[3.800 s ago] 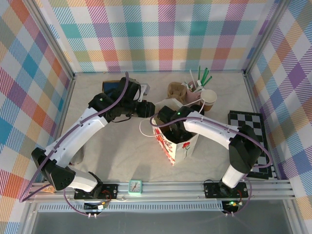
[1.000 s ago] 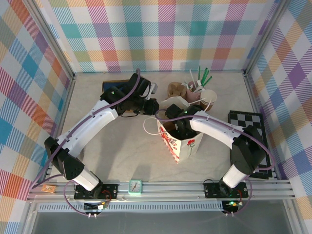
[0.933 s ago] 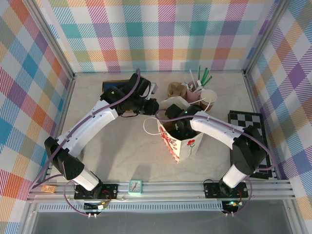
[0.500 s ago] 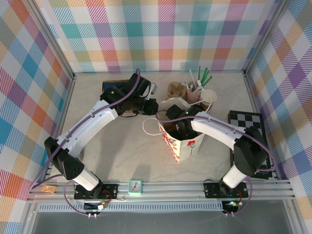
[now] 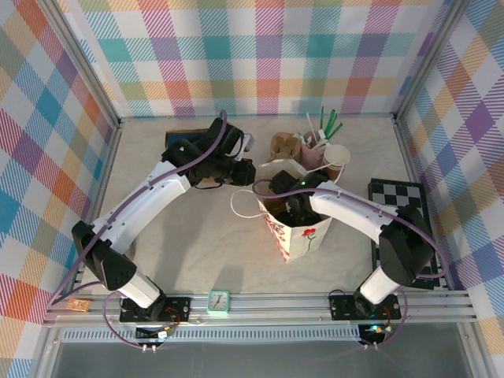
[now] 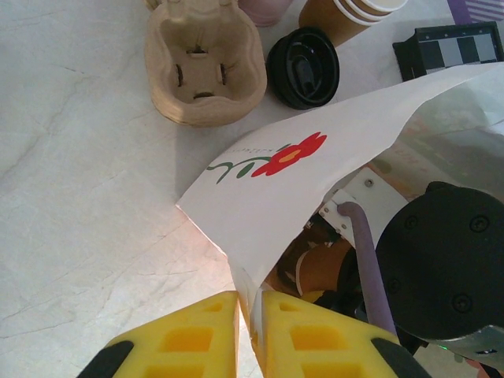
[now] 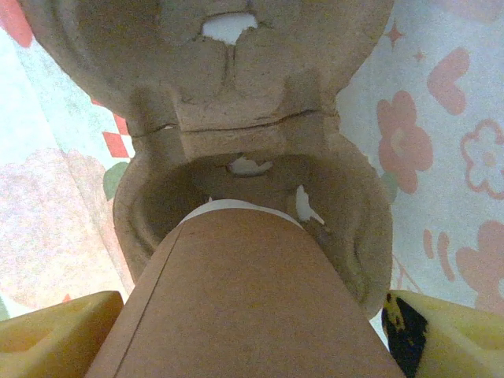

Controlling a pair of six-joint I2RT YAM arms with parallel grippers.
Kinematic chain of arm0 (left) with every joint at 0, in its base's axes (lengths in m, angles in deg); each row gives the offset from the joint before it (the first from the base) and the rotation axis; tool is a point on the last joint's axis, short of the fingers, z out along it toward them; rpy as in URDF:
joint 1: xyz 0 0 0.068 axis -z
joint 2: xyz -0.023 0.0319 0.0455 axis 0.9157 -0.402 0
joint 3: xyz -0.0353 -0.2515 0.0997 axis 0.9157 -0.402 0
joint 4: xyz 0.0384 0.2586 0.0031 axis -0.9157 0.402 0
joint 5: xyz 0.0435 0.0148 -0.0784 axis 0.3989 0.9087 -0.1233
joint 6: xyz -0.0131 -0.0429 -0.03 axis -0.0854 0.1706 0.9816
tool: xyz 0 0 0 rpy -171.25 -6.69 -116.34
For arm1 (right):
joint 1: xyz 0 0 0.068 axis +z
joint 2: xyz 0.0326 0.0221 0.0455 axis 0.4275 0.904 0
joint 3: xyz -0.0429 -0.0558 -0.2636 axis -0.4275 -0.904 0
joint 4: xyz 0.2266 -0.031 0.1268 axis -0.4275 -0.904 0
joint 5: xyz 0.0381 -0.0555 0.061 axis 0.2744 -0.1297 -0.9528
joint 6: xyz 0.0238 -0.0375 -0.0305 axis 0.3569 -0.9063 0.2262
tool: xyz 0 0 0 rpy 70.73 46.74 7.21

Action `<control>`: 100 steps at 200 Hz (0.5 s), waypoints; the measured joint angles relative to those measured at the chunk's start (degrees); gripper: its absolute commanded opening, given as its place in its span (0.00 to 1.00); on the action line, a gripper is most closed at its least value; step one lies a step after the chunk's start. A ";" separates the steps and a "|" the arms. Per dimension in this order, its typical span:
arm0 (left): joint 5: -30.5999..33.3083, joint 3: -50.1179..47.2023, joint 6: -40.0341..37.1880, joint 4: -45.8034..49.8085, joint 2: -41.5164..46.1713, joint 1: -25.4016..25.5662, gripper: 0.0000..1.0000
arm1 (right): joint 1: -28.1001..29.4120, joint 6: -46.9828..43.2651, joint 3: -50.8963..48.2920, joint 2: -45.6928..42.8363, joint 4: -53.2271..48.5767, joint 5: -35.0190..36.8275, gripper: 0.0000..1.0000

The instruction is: Pack the takeout coffee

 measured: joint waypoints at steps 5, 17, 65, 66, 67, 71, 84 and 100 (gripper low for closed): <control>0.00 0.13 -0.04 -0.02 -0.07 0.00 0.15 | 0.00 0.00 -0.07 -0.09 0.02 0.00 0.28; 0.02 0.46 -0.11 -0.02 -0.17 0.00 0.15 | 0.00 0.00 -0.20 -0.31 0.02 0.02 0.28; 0.24 0.61 -0.22 0.02 -0.20 0.00 0.15 | 0.00 0.04 -1.20 -0.61 -0.02 0.00 0.28; 0.24 0.61 -0.24 0.02 -0.20 0.00 0.15 | 0.00 0.04 -1.22 -0.63 -0.02 0.00 0.28; 0.24 0.61 -0.22 0.02 -0.20 0.00 0.15 | 0.00 0.04 -1.22 -0.61 -0.02 0.00 0.28; 0.24 0.61 -0.24 0.02 -0.20 0.00 0.15 | 0.00 0.04 -1.25 -0.63 -0.07 0.00 0.28; 0.28 0.61 -0.24 0.02 -0.20 0.07 0.15 | 0.00 0.11 -1.22 -0.66 -0.11 0.00 0.28; 0.44 0.61 -0.24 0.02 -0.20 0.22 0.15 | 0.00 0.17 -1.25 -0.70 -0.15 0.00 0.28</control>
